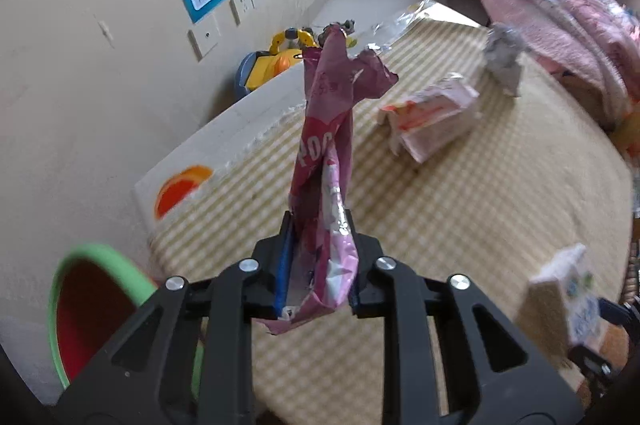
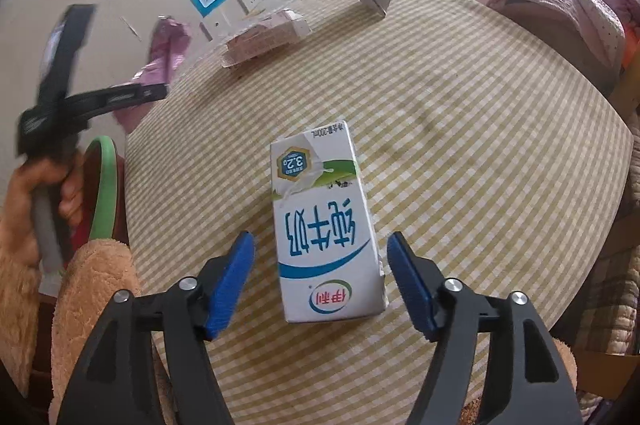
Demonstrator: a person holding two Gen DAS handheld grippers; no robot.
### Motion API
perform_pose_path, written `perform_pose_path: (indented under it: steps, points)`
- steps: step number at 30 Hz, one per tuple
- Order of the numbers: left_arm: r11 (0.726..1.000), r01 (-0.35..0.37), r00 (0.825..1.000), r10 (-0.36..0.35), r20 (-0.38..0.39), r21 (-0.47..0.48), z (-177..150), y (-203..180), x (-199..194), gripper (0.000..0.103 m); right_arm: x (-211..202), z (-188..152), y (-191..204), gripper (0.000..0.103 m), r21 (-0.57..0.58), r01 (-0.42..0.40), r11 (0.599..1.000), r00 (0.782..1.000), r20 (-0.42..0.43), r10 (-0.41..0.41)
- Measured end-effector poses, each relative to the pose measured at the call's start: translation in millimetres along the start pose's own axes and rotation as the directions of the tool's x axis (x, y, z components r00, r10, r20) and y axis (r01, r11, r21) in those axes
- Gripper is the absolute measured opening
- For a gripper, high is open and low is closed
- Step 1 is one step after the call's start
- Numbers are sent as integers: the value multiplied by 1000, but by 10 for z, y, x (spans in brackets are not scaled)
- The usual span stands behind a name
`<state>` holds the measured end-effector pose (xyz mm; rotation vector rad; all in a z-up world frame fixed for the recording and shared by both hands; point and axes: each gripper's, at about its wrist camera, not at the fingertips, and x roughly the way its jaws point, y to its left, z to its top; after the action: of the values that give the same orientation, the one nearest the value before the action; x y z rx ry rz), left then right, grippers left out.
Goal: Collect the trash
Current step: 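Grasp the pink snack bag with the left gripper while the right grasps the white milk carton, then carry the pink snack bag and white milk carton over the red bucket with both grippers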
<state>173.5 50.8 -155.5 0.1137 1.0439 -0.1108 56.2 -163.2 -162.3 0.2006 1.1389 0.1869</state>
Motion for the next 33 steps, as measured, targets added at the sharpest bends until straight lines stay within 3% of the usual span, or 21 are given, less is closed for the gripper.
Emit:
perform_pose_path:
  steps: [6,9,10,11,13,33]
  points:
    - [995,67,996,-62,66,-71,-273,55,-499,22,122,78,72,74,-41,44,998,999,-12,-44]
    - [994,61,993,-52,106,-87,-434,56,-748,22,177,58,32,73,-17,44,999,999,-23,-44]
    - [994,58,992,-48,116,-91,-485,59,-818,22,178,55,20,69,-14,40,999,999,-22,-40]
    - [994,54,992,-43,122,-94,-521,67,-870,22,177,44,18,55,-17,43,999,999,-23,-43]
    - [994,48,990,-34,134,-101,-588,83,-967,22,150,32,19,55,-10,36,999,999,-25,-36]
    - [990,53,969,-19,245,-130,-753,207,-1588,22,-856,92,546,55,-46,-58,997,981,181,65]
